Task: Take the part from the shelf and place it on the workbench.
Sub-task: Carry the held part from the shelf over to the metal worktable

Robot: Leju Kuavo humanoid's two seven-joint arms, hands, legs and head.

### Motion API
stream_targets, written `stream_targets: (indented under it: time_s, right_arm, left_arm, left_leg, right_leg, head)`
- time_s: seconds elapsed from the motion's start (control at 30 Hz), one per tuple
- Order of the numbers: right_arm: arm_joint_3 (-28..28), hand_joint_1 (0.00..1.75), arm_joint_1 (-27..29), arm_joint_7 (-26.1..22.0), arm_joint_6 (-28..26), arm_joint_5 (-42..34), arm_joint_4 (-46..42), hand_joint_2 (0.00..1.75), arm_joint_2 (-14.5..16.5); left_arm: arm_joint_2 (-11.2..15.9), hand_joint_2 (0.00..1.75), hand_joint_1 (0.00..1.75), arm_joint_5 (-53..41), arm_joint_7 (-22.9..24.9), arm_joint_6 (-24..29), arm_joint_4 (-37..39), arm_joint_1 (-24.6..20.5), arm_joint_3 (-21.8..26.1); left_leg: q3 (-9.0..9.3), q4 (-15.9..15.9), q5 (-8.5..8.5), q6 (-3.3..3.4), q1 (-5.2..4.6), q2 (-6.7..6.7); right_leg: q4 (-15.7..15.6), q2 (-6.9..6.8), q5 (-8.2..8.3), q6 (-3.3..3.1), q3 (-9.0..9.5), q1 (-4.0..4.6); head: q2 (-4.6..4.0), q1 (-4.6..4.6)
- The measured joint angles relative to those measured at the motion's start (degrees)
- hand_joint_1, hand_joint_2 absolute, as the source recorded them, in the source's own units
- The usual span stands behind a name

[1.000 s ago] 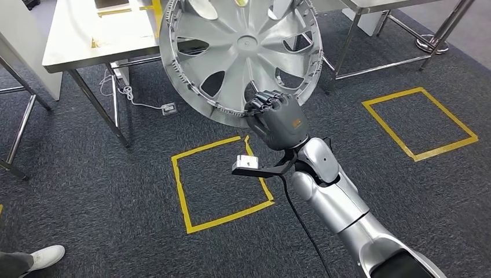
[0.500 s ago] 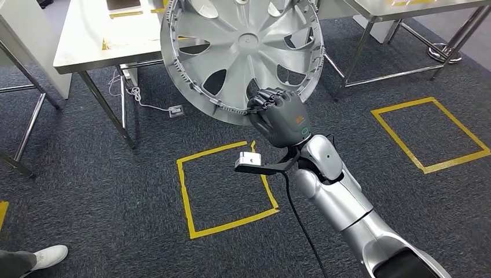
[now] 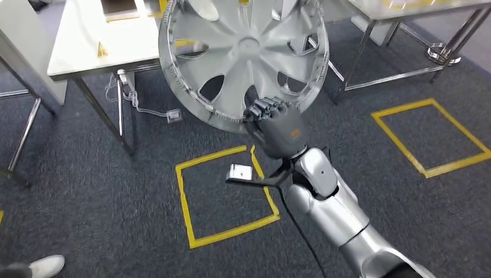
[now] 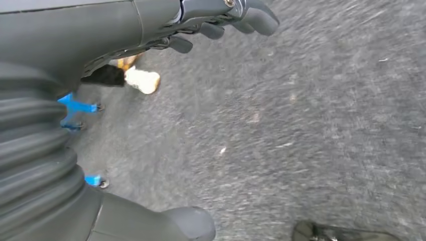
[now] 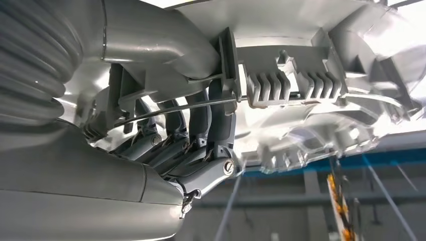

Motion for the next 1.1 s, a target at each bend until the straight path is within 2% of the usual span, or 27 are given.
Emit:
stream_targets:
  time_s: [0.07, 0.1, 0.13, 0.2, 0.23, 0.27, 0.3, 0.33, 0.37, 0.4, 0.43, 0.5, 0.53, 0.6, 0.63, 0.7, 0.73, 0.77, 0.8, 0.87, 0.9, 0.93, 0.97, 1.03, 1.1]
  right_arm:
    - [-0.2, 1.75, 1.2, 0.9, -1.4, 1.0, -1.1, 1.75, 0.0]
    - [-0.4, 1.75, 1.6, 1.1, -1.7, 1.1, -1.6, 1.75, 0.0]
    - [-0.6, 1.75, 2.0, 1.1, -1.8, 1.1, -2.1, 1.75, 0.0]
    - [-0.8, 1.75, 2.8, 0.9, -1.6, 1.3, -2.8, 1.75, 0.0]
    - [-0.8, 1.75, 3.3, 0.7, -1.4, 1.4, -3.0, 1.75, 0.0]
    - [-0.8, 1.75, 3.7, 0.6, -1.1, 1.5, -3.1, 1.75, 0.0]
    - [-0.8, 1.75, 3.9, 0.4, -0.9, 1.4, -3.2, 1.75, -0.1]
    - [-0.9, 1.75, 4.1, 0.2, -0.7, 1.2, -3.2, 1.75, -0.1]
    - [-0.9, 1.75, 4.1, 0.0, -0.7, 1.0, -3.2, 1.75, -0.1]
    - [-1.0, 1.75, 4.0, -0.3, -0.6, 0.7, -3.2, 1.75, 0.0]
    - [-1.1, 1.75, 4.0, -0.7, -0.6, 0.5, -3.3, 1.75, 0.0]
    - [-1.2, 1.75, 3.7, -1.2, -0.1, 0.1, -3.4, 1.75, 0.1]
    - [-1.3, 1.75, 3.7, -1.3, 0.2, -0.1, -3.5, 1.75, 0.1]
    - [-1.5, 1.75, 3.5, -1.5, 0.6, -0.9, -3.6, 1.75, 0.2]
    - [-1.7, 1.75, 3.5, -1.6, 0.7, -1.3, -3.6, 1.75, 0.2]
    - [-1.9, 1.75, 3.4, -1.9, 0.5, -2.0, -3.6, 1.75, 0.2]
    - [-2.0, 1.75, 3.5, -1.9, 0.4, -2.1, -3.6, 1.75, 0.3]
    - [-2.0, 1.75, 3.6, -2.0, 0.3, -2.3, -3.6, 1.75, 0.3]
    - [-2.0, 1.75, 3.7, -2.0, 0.2, -2.4, -3.6, 1.75, 0.3]
    - [-2.0, 1.75, 3.9, -2.0, 0.1, -2.4, -3.6, 1.75, 0.3]
    - [-2.0, 1.75, 3.8, -2.1, 0.0, -2.5, -3.6, 1.75, 0.3]
    - [-2.0, 1.75, 3.7, -2.2, -0.3, -2.5, -3.6, 1.75, 0.3]
    - [-2.1, 1.75, 3.5, -2.4, -0.5, -2.7, -3.5, 1.75, 0.3]
    - [-2.1, 1.75, 2.9, -2.8, -0.8, -2.9, -3.3, 1.75, 0.4]
    - [-2.1, 1.75, 2.3, -2.9, -0.8, -3.1, -3.1, 1.75, 0.5]
  left_arm:
    - [-0.1, 1.75, 0.00, -0.1, -0.4, 0.0, 0.0, 0.2, 0.0]
    - [-0.2, 1.75, 0.00, -0.2, -0.6, 0.0, 0.0, 0.2, 0.0]
    - [-0.3, 1.75, 0.00, -0.2, -0.7, -0.1, 0.0, 0.1, 0.0]
    - [-0.3, 1.75, 0.00, -0.4, -0.5, -0.5, 0.0, 0.1, 0.0]
    - [-0.3, 1.75, 0.00, -0.6, -0.1, -0.8, 0.0, 0.1, 0.0]
    - [-0.2, 1.75, 0.00, -0.7, 0.4, -1.0, 0.0, 0.2, 0.0]
    - [-0.2, 1.75, 0.00, -0.8, 0.7, -1.2, 0.0, 0.2, 0.0]
    - [-0.2, 1.75, 0.00, -0.8, 0.7, -1.2, 0.0, 0.3, 0.0]
    - [-0.2, 1.75, 0.00, -0.7, 0.4, -1.1, 0.0, 0.2, 0.0]
    - [-0.2, 1.75, 0.00, -0.6, 0.0, -0.9, 0.0, 0.2, 0.0]
    - [-0.2, 1.75, 0.00, -0.4, -0.5, -0.7, -0.1, 0.1, 0.0]
    - [-0.2, 1.75, 0.00, -0.2, -1.0, -0.3, -0.1, 0.0, 0.0]
    - [-0.2, 1.75, 0.00, -0.2, -1.1, -0.2, -0.1, 0.0, 0.0]
    - [-0.2, 1.75, 0.00, -0.3, -0.9, -0.1, -0.1, 0.0, 0.0]
    - [-0.1, 1.75, 0.00, -0.5, -0.7, -0.1, -0.1, -0.1, -0.1]
    - [0.0, 1.75, 0.00, -0.8, -0.1, -0.2, -0.1, 0.0, -0.1]
    - [0.1, 1.75, 0.00, -0.8, 0.2, -0.2, -0.1, 0.1, -0.1]
    - [0.2, 1.75, 0.00, -0.7, 0.5, -0.2, -0.1, 0.2, -0.1]
    - [0.3, 1.75, 0.00, -0.5, 0.7, -0.2, -0.1, 0.3, -0.1]
    - [0.5, 1.75, 0.00, 0.0, 0.9, -0.3, -0.1, 0.3, -0.1]
    - [0.6, 1.75, 0.00, 0.3, 0.9, -0.3, -0.1, 0.3, -0.1]
    - [0.6, 1.75, 0.00, 0.5, 0.8, -0.3, -0.1, 0.3, -0.1]
    - [0.6, 1.75, 0.00, 0.8, 0.7, -0.3, -0.1, 0.2, -0.1]
    - [0.5, 1.75, 0.00, 1.4, 0.4, -0.2, -0.1, 0.1, -0.1]
    - [0.3, 1.75, 0.00, 1.6, 0.3, 0.0, -0.1, 0.1, 0.0]
  left_leg:
    - [0.37, 0.0, -0.25, 0.76, 0.12, -0.15]
    - [0.66, 0.0, -0.48, 1.10, 0.22, -0.19]
    - [0.92, -0.1, -0.74, 1.36, 0.23, -0.20]
    - [1.48, -0.1, -1.34, 1.61, 0.17, -0.21]
    - [1.91, -0.1, -1.70, 1.63, 0.12, -0.24]
    - [2.44, -0.1, -2.09, 1.60, 0.08, -0.28]
    - [3.05, -0.1, -2.51, 1.54, 0.03, -0.34]
    - [3.65, -0.1, -2.93, 1.45, -0.01, -0.42]
    - [4.14, -0.1, -3.32, 1.29, -0.07, -0.50]
    - [4.42, -0.1, -3.65, 1.06, -0.12, -0.62]
    - [4.55, -0.1, -3.87, 0.77, -0.14, -0.70]
    - [4.75, -0.4, -4.15, 0.09, -0.15, -0.77]
    - [4.88, -0.5, -4.32, -0.25, -0.13, -0.69]
    - [4.12, 1.6, -5.50, -0.84, -0.19, -0.47]
    - [2.61, 4.5, -6.73, -1.07, -0.15, -0.34]
    - [-2.06, 12.5, -9.39, -1.43, -0.10, -0.20]
    - [-4.08, 15.3, -9.68, -1.54, -0.07, -0.15]
    - [-5.18, 16.2, -8.79, -1.60, -0.06, -0.12]
    - [-5.07, 14.6, -6.67, -1.60, -0.06, -0.07]
    - [-2.50, 7.0, -1.35, -1.49, -0.09, 0.11]
    - [-0.98, 3.4, 0.11, -1.25, -0.11, 0.17]
    - [0.03, 1.0, 0.68, -0.92, -0.16, 0.21]
    - [0.47, 0.1, 0.31, -0.49, -0.23, 0.18]
    - [0.79, -0.2, -0.24, 0.44, -0.22, 0.07]
    - [1.27, -0.2, -0.66, 1.21, -0.07, -0.04]
  right_leg:
    - [1.2, 0.01, -0.95, 0.57, -0.25, -0.15]
    - [3.3, 0.03, -1.94, 0.88, -1.27, -0.22]
    - [6.6, 0.06, -3.24, 1.14, -3.13, -0.28]
    - [14.6, 0.08, -5.57, 1.41, -8.13, -0.30]
    - [16.9, 0.08, -5.47, 1.38, -10.00, -0.29]
    - [17.0, 0.08, -4.13, 1.23, -10.78, -0.28]
    - [14.6, 0.09, -1.68, 0.96, -10.32, -0.24]
    - [10.5, 0.12, 1.30, 0.57, -8.96, -0.15]
    - [6.6, 0.15, 3.39, 0.15, -7.37, 0.00]
    - [3.3, 0.19, 4.61, -0.20, -5.94, 0.21]
    - [1.4, 0.22, 4.91, -0.47, -5.09, 0.42]
    - [0.4, 0.29, 4.26, -0.77, -4.52, 0.61]
    - [0.2, 0.29, 4.18, -0.91, -4.24, 0.45]
    - [-0.4, 0.19, 3.92, -1.40, -3.32, 0.02]
    - [-0.6, 0.11, 3.72, -1.62, -2.86, -0.13]
    - [-0.6, 0.03, 3.07, -1.90, -2.15, -0.16]
    - [-0.6, 0.06, 2.67, -1.90, -1.72, -0.17]
    - [-0.5, 0.11, 2.22, -1.85, -1.18, -0.19]
    - [-0.5, 0.17, 1.73, -1.74, -0.54, -0.23]
    - [-0.4, 0.24, 0.57, -1.32, 0.81, -0.27]
    - [-0.2, 0.31, 0.01, -1.01, 1.22, -0.18]
    - [-0.1, 0.36, -0.39, -0.70, 1.44, -0.07]
    - [0.0, 0.42, -0.58, -0.38, 1.51, 0.05]
    - [0.2, 0.47, -0.72, 0.11, 1.56, 0.07]
    - [2.6, 0.41, -1.53, 0.68, 0.49, -0.07]
  head:
    - [0.00, 0.13]
    - [0.00, 0.20]
    - [0.00, 0.27]
    - [0.00, 0.34]
    - [0.00, 0.34]
    - [0.00, 0.34]
    - [0.00, 0.34]
    - [0.00, 0.34]
    - [0.00, 0.28]
    - [0.00, 0.29]
    - [0.00, 0.28]
    - [0.00, 0.33]
    - [0.00, 0.33]
    - [0.00, 0.17]
    - [0.00, 0.08]
    - [0.00, -0.02]
    - [0.00, -0.03]
    - [0.00, -0.03]
    - [0.00, -0.03]
    - [0.00, -0.04]
    - [0.00, -0.10]
    - [0.00, -0.10]
    - [0.00, -0.10]
    - [0.00, -0.01]
    - [0.00, 0.08]
